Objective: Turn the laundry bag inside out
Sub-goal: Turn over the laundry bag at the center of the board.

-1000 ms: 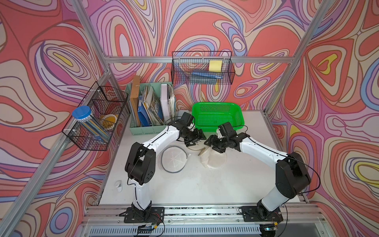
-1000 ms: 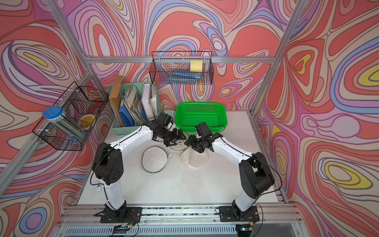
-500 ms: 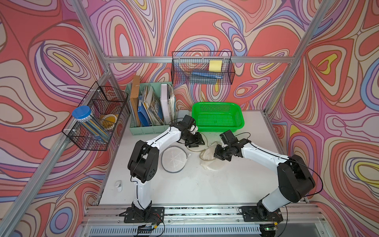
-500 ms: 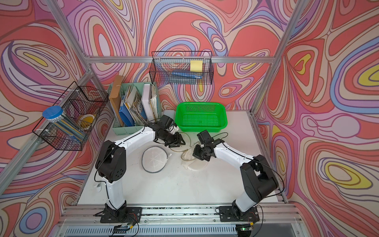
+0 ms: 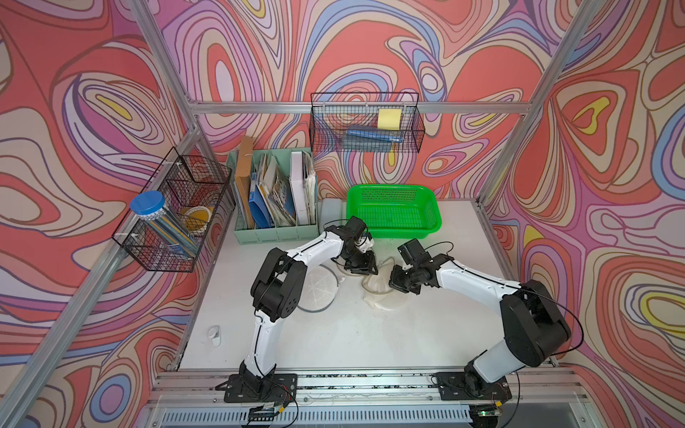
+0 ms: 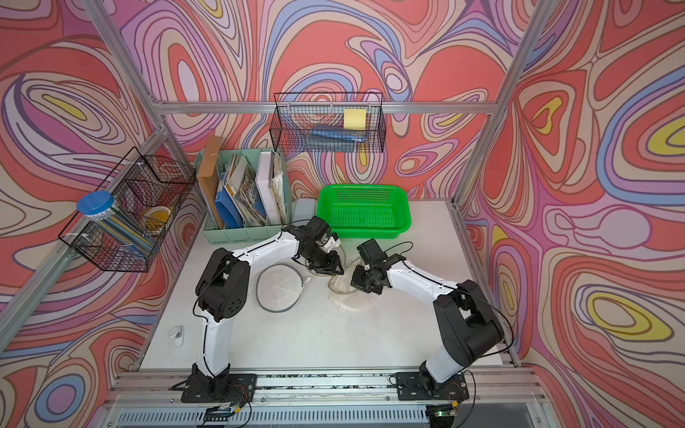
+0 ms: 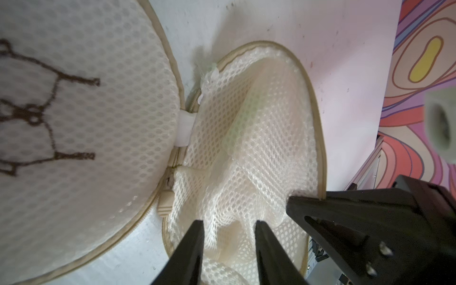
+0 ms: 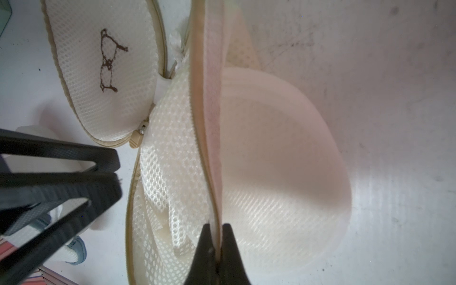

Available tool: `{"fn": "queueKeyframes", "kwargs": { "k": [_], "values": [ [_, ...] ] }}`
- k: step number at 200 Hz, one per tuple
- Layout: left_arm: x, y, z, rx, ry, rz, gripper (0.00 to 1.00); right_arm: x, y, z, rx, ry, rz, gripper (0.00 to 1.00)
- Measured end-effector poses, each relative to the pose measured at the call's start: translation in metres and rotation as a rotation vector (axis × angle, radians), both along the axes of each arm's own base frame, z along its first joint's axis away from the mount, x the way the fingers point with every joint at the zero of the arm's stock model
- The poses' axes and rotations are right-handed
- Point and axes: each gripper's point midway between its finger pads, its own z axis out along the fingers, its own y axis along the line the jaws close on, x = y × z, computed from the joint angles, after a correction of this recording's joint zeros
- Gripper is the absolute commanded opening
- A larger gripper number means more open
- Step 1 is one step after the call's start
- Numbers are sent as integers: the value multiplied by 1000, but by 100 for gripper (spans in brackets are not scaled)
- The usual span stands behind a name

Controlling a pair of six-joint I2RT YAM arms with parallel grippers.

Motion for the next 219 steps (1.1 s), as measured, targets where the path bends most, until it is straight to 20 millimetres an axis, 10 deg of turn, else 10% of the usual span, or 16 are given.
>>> {"fn": "queueKeyframes", "kwargs": {
  "k": [85,136,219],
  "values": [
    [-3,-1,-25,80,-18,-43,36,2,1,10,17,-31,2,0],
    [-8,-9,-33,82,-6,-56,0,2,1,12,19,-36,2,0],
    [-2,-8,-4,55,-65,-4,0,6,-16,30,-16,-93,-8,0]
  ]
}}
